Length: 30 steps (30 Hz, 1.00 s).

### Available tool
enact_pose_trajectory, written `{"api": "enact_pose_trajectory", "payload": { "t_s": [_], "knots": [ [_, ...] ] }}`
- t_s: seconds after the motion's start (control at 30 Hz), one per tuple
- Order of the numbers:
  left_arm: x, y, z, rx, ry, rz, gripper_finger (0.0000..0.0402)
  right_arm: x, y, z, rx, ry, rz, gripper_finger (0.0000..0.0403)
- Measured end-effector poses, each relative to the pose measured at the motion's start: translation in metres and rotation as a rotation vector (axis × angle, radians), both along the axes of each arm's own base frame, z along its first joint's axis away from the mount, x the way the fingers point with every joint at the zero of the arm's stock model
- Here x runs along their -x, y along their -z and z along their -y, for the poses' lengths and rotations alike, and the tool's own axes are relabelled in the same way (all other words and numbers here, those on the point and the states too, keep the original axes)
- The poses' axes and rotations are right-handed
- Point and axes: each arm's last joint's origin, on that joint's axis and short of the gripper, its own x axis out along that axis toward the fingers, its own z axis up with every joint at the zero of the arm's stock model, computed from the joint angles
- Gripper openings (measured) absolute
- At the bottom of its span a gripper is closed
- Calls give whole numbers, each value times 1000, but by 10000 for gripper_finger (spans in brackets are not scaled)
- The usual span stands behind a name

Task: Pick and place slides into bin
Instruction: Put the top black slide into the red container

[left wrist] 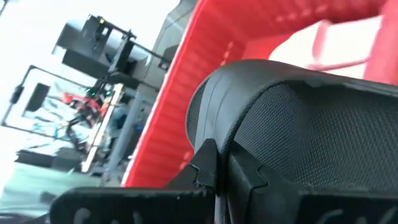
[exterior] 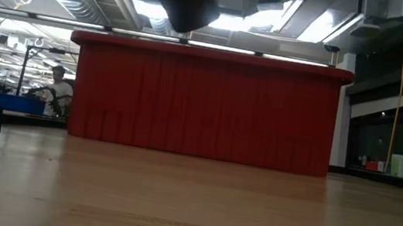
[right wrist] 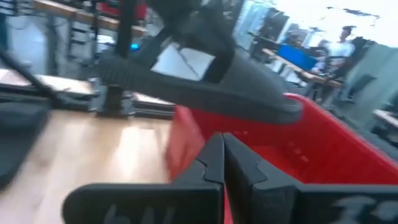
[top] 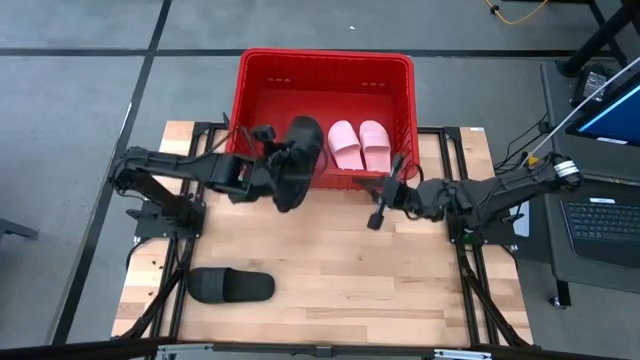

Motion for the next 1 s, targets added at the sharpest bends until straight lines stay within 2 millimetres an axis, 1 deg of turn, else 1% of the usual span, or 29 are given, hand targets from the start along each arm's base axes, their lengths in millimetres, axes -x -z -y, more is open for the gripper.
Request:
{"api": "enact_pose_trajectory", "payload": {
  "t_s": [0.13,0.37,0.5,0.57,0.67,0.8,0.9,1.0],
  "knots": [
    [1,-1,-22,-24,-40,-65,5,-3,-7,21,7,69,6,4],
    [2,-4,-66,-30,-80,-142,5,-7,-8,60,-21,33,2,4],
    [2,-9,-93,-22,-71,-127,5,-5,-8,80,-49,91,16,4],
    [3,-13,-105,-42,-98,-109,5,-4,-8,86,-62,114,23,4],
    [6,-16,-119,-76,-118,-136,5,-4,-8,92,-63,135,24,4],
    [9,-18,-135,-78,-77,-154,5,-2,-8,99,-62,162,25,4],
    [11,-20,-147,-45,-49,-100,5,-1,-8,104,-63,180,26,4],
    [15,-22,-158,-42,-69,-61,5,0,-8,107,-63,192,27,4]
  ]
}}
